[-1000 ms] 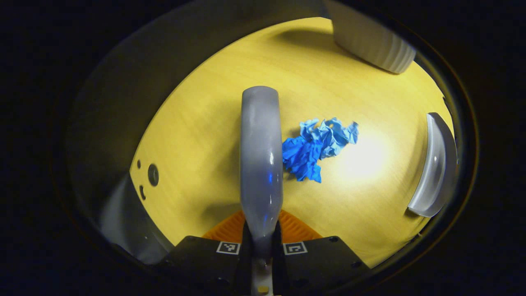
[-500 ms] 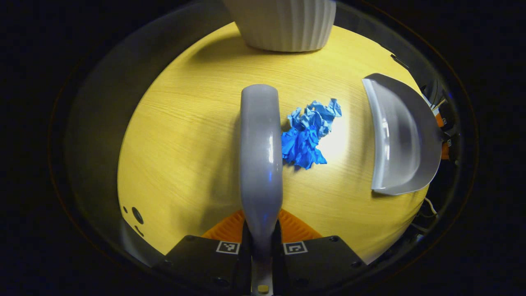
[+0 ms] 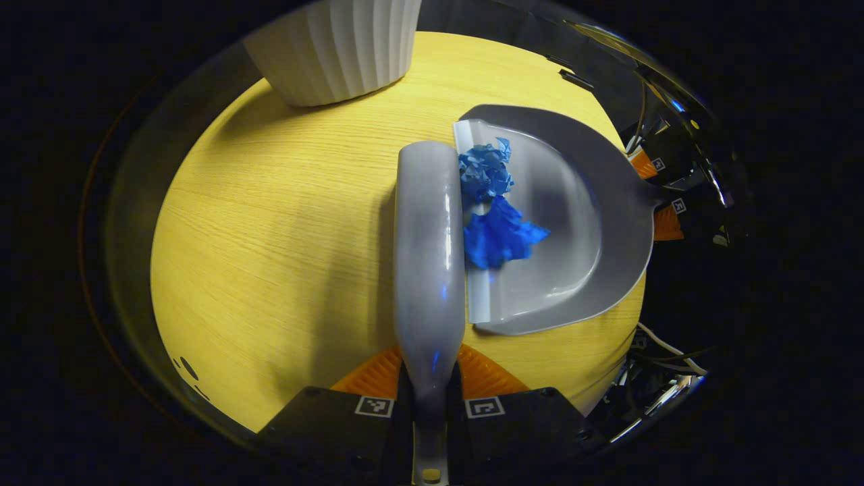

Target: Pick up the small broom and dustpan from the desktop, sweep the trash into the dustpan with the broom, and then empty the trash into the garbage bin.

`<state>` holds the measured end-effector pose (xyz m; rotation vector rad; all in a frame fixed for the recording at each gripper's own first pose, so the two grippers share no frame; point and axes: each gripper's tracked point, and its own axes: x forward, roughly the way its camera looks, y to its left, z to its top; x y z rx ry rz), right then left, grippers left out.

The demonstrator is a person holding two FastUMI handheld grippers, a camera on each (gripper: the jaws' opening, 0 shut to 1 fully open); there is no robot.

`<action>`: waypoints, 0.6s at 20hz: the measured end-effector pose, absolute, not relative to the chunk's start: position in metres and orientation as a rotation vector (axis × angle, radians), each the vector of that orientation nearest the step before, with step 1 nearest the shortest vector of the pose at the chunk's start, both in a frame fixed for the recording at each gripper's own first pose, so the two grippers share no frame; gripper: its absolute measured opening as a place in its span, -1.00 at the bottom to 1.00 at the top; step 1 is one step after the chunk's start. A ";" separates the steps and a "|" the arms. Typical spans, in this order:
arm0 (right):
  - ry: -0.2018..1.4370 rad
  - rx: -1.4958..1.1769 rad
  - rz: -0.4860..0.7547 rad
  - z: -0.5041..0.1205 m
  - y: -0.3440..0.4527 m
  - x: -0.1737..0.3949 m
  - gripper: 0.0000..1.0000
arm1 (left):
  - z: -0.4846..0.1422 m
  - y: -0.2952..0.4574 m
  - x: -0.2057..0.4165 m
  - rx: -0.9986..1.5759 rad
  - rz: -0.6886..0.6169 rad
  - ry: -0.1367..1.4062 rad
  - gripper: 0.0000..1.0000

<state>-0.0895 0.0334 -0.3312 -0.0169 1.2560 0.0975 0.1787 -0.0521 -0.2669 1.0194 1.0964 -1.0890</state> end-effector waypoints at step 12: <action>1.183 0.035 0.097 -0.324 0.033 -0.083 -0.33 | -0.243 -0.038 0.120 0.527 -0.887 1.138 -0.52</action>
